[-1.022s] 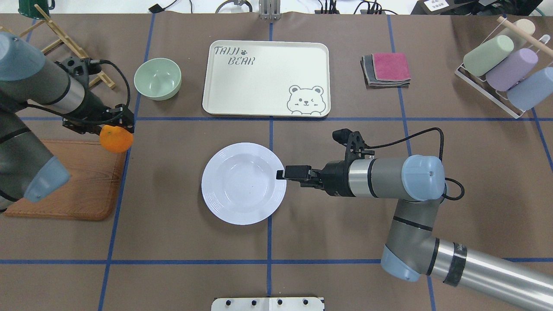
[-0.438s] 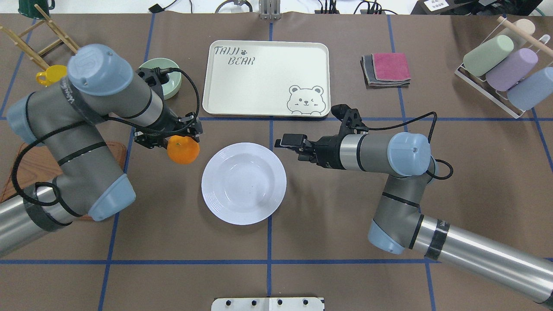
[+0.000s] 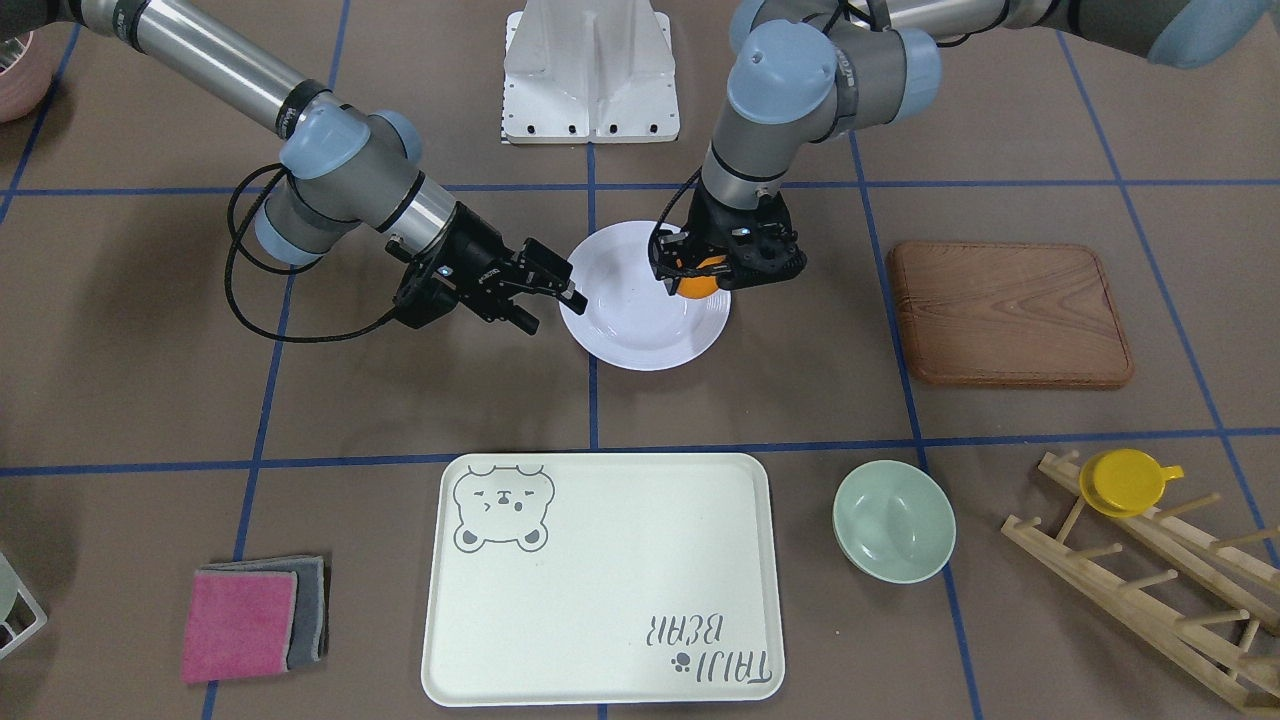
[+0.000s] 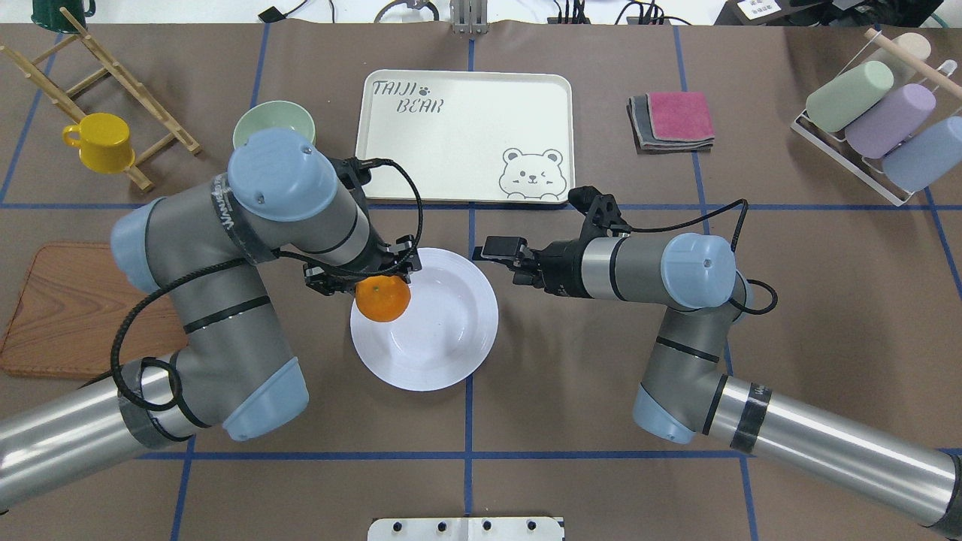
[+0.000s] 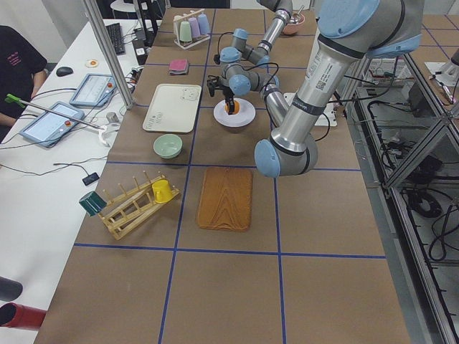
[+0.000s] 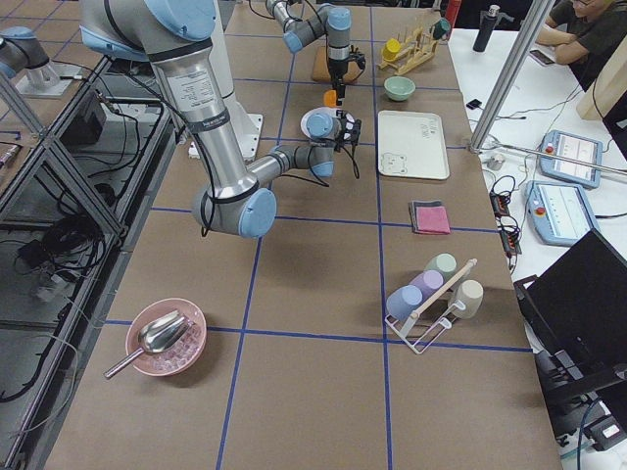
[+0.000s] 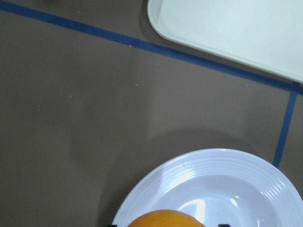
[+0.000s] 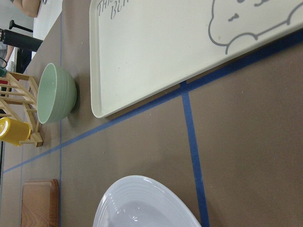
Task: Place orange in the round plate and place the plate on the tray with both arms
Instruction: 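Carry the orange over the plate with the left gripper and lower it in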
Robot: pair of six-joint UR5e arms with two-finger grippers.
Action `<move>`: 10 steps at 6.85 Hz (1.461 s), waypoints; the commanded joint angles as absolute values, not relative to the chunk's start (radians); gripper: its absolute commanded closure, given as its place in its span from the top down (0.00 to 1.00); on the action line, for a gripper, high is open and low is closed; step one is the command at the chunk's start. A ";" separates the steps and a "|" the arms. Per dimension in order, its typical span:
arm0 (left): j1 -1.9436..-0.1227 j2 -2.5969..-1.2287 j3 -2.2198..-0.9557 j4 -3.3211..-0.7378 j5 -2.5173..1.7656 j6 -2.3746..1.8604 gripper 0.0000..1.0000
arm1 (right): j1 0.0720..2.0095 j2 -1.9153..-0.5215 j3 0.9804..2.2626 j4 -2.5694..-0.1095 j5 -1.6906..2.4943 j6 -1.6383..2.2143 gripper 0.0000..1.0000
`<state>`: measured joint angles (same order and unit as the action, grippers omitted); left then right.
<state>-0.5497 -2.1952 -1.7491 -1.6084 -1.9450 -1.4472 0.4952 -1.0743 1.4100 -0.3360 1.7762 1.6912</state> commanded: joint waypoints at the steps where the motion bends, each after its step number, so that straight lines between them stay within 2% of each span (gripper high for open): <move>1: -0.508 -2.232 -1.689 -1.621 -1.910 -1.459 0.64 | 0.468 -1.074 1.407 -0.336 1.775 1.690 1.00; 3: -0.503 -2.230 -1.649 -1.693 -1.910 -1.457 0.71 | 0.454 -1.072 1.407 -0.336 1.775 1.690 1.00; 6: -0.503 -2.218 -1.647 -1.700 -1.910 -1.451 0.71 | 0.428 -1.071 1.408 -0.334 1.775 1.690 0.97; 7: -0.505 -2.218 -1.649 -1.700 -1.907 -1.445 0.86 | 0.423 -1.068 1.407 -0.336 1.770 1.690 0.95; 8: -0.508 -2.214 -1.651 -1.738 -1.896 -1.443 0.94 | 0.416 -1.068 1.407 -0.334 1.758 1.692 0.93; 10: -0.534 -2.197 -1.689 -1.746 -1.902 -1.422 0.94 | 0.402 -1.068 1.407 -0.334 1.756 1.692 0.81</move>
